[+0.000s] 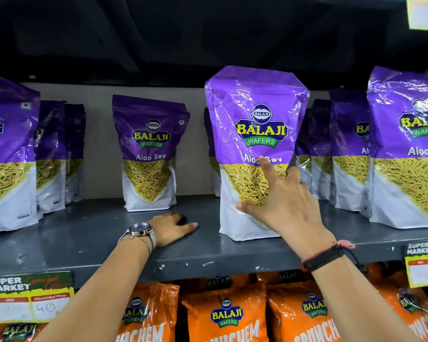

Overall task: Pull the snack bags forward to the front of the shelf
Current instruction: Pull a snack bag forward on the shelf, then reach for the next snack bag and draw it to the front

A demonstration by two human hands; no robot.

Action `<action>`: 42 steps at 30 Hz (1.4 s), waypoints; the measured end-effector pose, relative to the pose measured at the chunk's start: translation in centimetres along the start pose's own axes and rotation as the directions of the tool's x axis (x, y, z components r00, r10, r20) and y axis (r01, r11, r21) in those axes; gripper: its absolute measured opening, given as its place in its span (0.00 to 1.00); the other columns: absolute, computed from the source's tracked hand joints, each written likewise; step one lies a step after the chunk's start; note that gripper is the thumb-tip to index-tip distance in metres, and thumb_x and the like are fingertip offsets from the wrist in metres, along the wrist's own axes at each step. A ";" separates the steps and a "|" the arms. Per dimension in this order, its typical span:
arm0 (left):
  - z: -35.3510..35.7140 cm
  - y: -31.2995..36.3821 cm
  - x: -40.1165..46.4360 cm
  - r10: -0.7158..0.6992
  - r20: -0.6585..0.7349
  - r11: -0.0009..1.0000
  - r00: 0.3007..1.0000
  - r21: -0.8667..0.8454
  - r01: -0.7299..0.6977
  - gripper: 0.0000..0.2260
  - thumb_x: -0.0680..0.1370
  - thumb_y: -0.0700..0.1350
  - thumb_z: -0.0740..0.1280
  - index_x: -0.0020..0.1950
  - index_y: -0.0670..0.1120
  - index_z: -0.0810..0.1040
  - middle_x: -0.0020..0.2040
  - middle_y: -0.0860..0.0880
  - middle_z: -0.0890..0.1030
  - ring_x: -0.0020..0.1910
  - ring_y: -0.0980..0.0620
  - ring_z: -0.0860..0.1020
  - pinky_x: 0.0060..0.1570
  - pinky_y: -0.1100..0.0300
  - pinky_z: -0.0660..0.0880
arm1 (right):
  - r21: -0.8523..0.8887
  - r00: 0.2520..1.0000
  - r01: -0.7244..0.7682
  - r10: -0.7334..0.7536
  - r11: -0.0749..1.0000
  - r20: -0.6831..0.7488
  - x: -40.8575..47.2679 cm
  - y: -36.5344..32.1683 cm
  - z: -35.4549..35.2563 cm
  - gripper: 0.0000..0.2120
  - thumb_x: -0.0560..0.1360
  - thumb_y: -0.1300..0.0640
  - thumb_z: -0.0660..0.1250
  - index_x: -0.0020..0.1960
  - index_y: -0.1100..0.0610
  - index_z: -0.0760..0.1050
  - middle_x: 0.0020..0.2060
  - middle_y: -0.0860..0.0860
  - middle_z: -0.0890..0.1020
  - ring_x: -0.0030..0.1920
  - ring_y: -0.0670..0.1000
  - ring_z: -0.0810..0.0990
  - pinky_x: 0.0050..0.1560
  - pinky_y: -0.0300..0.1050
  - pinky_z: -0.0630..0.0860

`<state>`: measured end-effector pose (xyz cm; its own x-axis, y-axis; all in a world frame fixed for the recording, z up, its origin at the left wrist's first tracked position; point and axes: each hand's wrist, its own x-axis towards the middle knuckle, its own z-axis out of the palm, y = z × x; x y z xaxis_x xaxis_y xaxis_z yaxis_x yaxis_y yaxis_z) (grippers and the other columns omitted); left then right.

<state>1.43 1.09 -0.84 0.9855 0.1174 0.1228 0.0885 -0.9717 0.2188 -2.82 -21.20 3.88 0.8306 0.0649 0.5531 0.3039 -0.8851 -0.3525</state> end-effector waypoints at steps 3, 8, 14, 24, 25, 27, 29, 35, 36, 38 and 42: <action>-0.2 0.1 -0.1 0.001 0.000 1.000 1.000 -0.002 -0.001 0.28 0.77 0.61 0.54 0.72 0.47 0.65 0.74 0.46 0.65 0.72 0.45 0.64 0.71 0.57 0.59 | -0.012 1.000 0.005 -0.005 1.000 -0.012 -0.4 0.0 -0.3 0.46 0.66 0.37 0.71 0.75 0.42 0.49 0.65 0.58 0.63 0.63 0.63 0.70 0.57 0.52 0.72; -0.1 0.2 -0.4 -0.004 -0.003 1.000 1.000 -0.011 0.004 0.28 0.77 0.61 0.55 0.72 0.47 0.65 0.74 0.46 0.65 0.73 0.45 0.64 0.71 0.57 0.59 | -0.027 1.000 0.006 -0.006 1.000 -0.017 -1.0 0.1 -0.7 0.46 0.66 0.36 0.70 0.75 0.42 0.49 0.66 0.58 0.62 0.64 0.63 0.70 0.58 0.52 0.72; -0.2 0.2 -0.5 0.003 -0.004 1.000 1.000 -0.025 -0.003 0.28 0.76 0.62 0.55 0.70 0.47 0.67 0.73 0.46 0.67 0.71 0.46 0.66 0.70 0.57 0.61 | -0.034 1.000 0.002 -0.002 0.999 -0.017 -1.3 0.1 -0.9 0.46 0.66 0.36 0.70 0.75 0.41 0.49 0.66 0.58 0.62 0.64 0.61 0.70 0.57 0.51 0.73; -0.2 0.3 -0.5 0.000 0.001 1.000 1.000 -0.023 0.000 0.28 0.76 0.63 0.55 0.71 0.48 0.66 0.74 0.46 0.66 0.72 0.46 0.65 0.71 0.56 0.61 | -0.061 1.000 -0.008 0.007 0.998 -0.011 -1.7 -0.2 -0.9 0.48 0.66 0.33 0.67 0.76 0.42 0.44 0.65 0.57 0.61 0.63 0.62 0.69 0.55 0.51 0.73; -0.3 0.4 -0.6 0.004 0.004 1.000 1.000 -0.024 -0.004 0.28 0.76 0.62 0.55 0.71 0.48 0.66 0.74 0.46 0.66 0.72 0.46 0.65 0.71 0.56 0.61 | -0.060 1.000 -0.010 0.010 0.998 -0.009 -1.9 -0.1 -1.1 0.49 0.66 0.33 0.67 0.76 0.42 0.43 0.66 0.57 0.61 0.64 0.62 0.69 0.55 0.52 0.73; -0.4 0.6 -0.8 0.014 0.005 0.999 1.000 -0.030 -0.014 0.28 0.76 0.62 0.55 0.71 0.48 0.67 0.73 0.46 0.67 0.71 0.46 0.66 0.71 0.56 0.62 | -0.077 0.998 -0.018 0.013 0.997 -0.060 -2.5 -0.2 -1.7 0.50 0.66 0.33 0.67 0.76 0.44 0.40 0.68 0.57 0.60 0.65 0.61 0.68 0.56 0.52 0.73; -0.6 0.7 -1.0 0.031 -0.015 0.999 0.999 -0.034 -0.032 0.30 0.75 0.63 0.57 0.70 0.47 0.68 0.72 0.45 0.69 0.70 0.45 0.68 0.70 0.55 0.64 | -0.099 0.981 -0.006 -0.013 0.995 -0.192 -3.1 -0.6 -2.3 0.47 0.68 0.35 0.67 0.76 0.47 0.44 0.69 0.57 0.61 0.67 0.61 0.67 0.54 0.52 0.74; -3.0 -1.1 -2.2 -0.017 -0.080 1.000 0.997 -0.013 0.016 0.27 0.77 0.56 0.60 0.73 0.46 0.62 0.74 0.45 0.64 0.72 0.46 0.65 0.68 0.59 0.63 | -0.003 0.764 0.428 -0.363 0.904 -0.533 -1.3 -4.9 -0.5 0.23 0.70 0.51 0.71 0.61 0.61 0.74 0.56 0.61 0.78 0.52 0.64 0.79 0.38 0.51 0.79; -3.4 -2.6 -2.7 -0.046 -0.083 0.999 0.995 0.003 0.047 0.28 0.76 0.57 0.60 0.73 0.46 0.63 0.74 0.44 0.65 0.71 0.46 0.66 0.68 0.59 0.63 | 0.010 0.773 0.461 -0.396 0.887 -0.496 -0.5 -6.2 0.5 0.23 0.72 0.51 0.69 0.63 0.60 0.72 0.57 0.60 0.77 0.55 0.63 0.78 0.41 0.51 0.79; -3.9 -5.1 -3.5 -0.058 -0.088 0.998 0.994 0.021 0.060 0.28 0.75 0.59 0.60 0.70 0.45 0.67 0.71 0.42 0.70 0.68 0.45 0.70 0.66 0.59 0.66 | 0.035 0.829 0.468 -0.425 0.883 -0.365 1.2 -8.4 2.5 0.25 0.76 0.48 0.63 0.70 0.57 0.64 0.64 0.57 0.71 0.63 0.60 0.72 0.50 0.52 0.76; -4.7 -10.3 -5.0 -0.126 -0.084 0.988 0.988 0.079 0.133 0.27 0.77 0.57 0.59 0.72 0.43 0.63 0.73 0.44 0.67 0.71 0.47 0.66 0.69 0.60 0.62 | 0.158 0.931 0.362 -0.349 0.919 -0.105 4.5 -13.8 7.6 0.31 0.77 0.46 0.61 0.75 0.56 0.54 0.69 0.59 0.63 0.66 0.63 0.68 0.59 0.55 0.72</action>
<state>-5.10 11.52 0.87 0.9508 0.2559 0.1746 0.2300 -0.9607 0.1556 0.28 -5.23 5.48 0.6185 0.3206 0.7174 0.6536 -0.7167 -0.2433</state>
